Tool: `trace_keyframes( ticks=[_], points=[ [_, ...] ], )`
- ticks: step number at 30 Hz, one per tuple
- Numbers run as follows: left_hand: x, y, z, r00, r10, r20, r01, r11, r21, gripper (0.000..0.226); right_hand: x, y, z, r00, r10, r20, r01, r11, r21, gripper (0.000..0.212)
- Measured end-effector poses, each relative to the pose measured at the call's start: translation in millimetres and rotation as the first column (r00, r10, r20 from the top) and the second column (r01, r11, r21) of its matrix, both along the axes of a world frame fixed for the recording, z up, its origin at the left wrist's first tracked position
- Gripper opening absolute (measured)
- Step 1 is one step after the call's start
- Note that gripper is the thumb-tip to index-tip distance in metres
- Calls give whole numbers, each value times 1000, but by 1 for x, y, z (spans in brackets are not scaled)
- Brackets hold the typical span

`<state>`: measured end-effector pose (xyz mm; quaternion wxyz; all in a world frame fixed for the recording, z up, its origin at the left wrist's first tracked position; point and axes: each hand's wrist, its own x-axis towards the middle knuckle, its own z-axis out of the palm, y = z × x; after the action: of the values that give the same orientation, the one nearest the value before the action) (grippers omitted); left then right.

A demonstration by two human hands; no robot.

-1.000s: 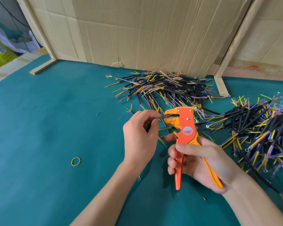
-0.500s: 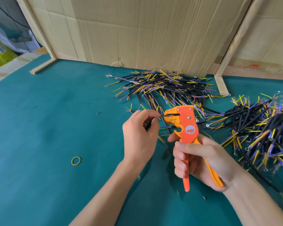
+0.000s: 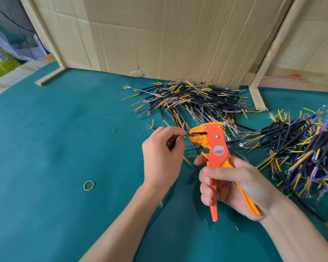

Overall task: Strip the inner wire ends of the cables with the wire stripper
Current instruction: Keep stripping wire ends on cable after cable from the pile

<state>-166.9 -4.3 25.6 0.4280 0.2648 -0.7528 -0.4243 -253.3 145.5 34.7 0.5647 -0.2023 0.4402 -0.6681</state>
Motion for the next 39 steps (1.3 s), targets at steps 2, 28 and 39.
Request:
trace_keyframes(
  ticks=[2, 28, 39],
  points=[
    [-1, 0, 0, 1000, 2, 2, -2, 1000, -15, 23, 0, 0, 0, 1000, 1, -1, -1, 1000, -1, 32],
    [-2, 1, -3, 995, -93, -19, 94, 994, 48, 25, 3, -2, 3, 992, -127, 12, 127, 992, 3, 21],
    [-4, -2, 0, 963, -239, -126, 271, 842, 467, 53, 14, -9, -2, 987, -131, -93, 129, 991, -24, 35]
  ],
)
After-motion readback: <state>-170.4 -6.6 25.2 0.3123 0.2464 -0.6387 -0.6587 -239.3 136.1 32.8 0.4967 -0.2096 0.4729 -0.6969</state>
